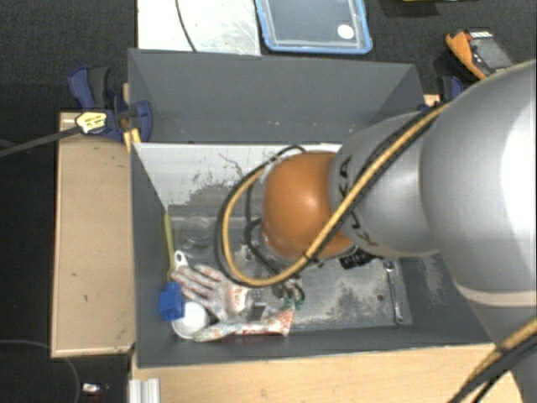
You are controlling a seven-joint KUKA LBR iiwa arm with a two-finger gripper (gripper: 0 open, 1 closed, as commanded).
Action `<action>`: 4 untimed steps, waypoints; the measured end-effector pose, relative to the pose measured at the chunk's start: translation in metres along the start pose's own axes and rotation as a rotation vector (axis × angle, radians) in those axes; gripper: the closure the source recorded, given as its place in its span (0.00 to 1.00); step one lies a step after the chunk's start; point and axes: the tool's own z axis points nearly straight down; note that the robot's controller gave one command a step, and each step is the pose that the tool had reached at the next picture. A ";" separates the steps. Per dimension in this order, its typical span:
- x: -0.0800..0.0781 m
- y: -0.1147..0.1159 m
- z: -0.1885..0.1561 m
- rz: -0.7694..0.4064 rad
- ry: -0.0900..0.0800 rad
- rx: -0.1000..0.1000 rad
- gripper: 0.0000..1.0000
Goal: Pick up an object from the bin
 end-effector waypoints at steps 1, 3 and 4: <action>0.017 0.019 0.004 0.031 0.010 -0.001 0.00; 0.014 0.003 0.033 0.162 0.010 0.000 1.00; 0.014 0.003 0.033 0.163 0.010 0.000 1.00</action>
Offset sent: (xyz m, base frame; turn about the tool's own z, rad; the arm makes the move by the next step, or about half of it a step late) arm -0.0142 0.0269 -0.0344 0.1594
